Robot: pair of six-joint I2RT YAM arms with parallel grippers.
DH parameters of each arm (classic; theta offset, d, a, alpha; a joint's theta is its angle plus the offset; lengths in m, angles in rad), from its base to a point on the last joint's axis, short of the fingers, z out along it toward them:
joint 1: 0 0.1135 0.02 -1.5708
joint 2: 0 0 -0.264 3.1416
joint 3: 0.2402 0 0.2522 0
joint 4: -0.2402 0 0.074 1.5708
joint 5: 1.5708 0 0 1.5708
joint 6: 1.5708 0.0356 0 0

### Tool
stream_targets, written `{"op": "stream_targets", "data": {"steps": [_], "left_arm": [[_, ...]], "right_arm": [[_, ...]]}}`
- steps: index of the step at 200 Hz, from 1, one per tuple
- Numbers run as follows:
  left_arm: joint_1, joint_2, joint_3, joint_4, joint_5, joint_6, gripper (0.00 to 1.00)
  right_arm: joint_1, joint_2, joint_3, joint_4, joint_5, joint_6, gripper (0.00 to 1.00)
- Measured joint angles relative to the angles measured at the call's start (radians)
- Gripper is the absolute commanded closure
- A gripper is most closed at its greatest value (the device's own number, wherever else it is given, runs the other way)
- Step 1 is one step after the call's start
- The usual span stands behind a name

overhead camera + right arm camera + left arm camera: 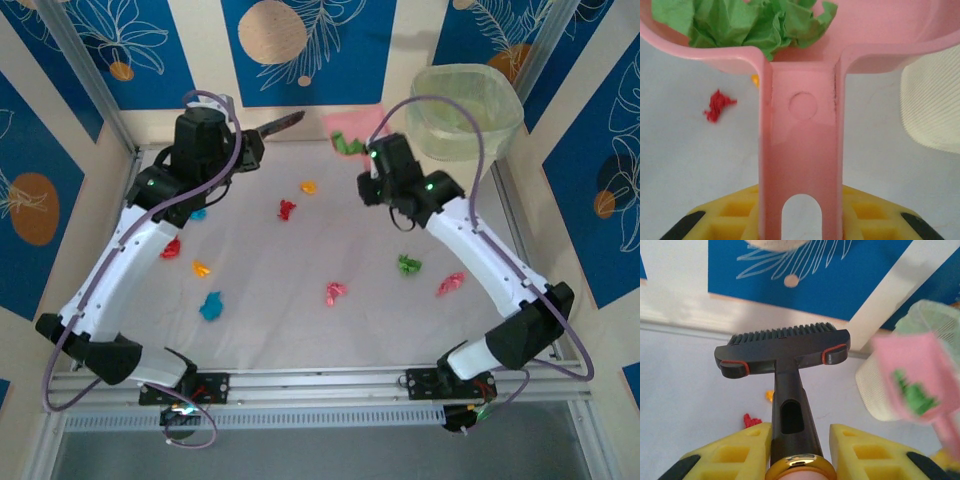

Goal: Sweep away the paper scraps from the table

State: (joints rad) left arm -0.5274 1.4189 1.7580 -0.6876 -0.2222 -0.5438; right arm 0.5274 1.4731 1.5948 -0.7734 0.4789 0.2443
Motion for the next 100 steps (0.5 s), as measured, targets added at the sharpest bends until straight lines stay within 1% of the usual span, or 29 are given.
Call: {"op": "stream_targets", "data": {"steps": [14, 45, 77, 100], "left_arm": [[0.000, 0.004, -0.022, -0.002, 0.008, 0.000, 1.00], [0.000, 0.005, -0.043, 0.000, 0.013, -0.006, 1.00], [0.000, 0.005, -0.045, 0.000, 0.035, -0.008, 1.00], [0.000, 0.005, -0.045, 0.000, 0.048, -0.008, 1.00]], "right_arm": [[-0.051, 0.022, 0.098, -0.032, -0.019, 0.000, 1.00], [-0.160, 0.068, 0.251, -0.094, -0.076, 0.013, 1.00], [-0.283, 0.130, 0.368, -0.141, -0.197, 0.073, 1.00], [-0.359, 0.171, 0.412, -0.154, -0.295, 0.122, 1.00]]}}
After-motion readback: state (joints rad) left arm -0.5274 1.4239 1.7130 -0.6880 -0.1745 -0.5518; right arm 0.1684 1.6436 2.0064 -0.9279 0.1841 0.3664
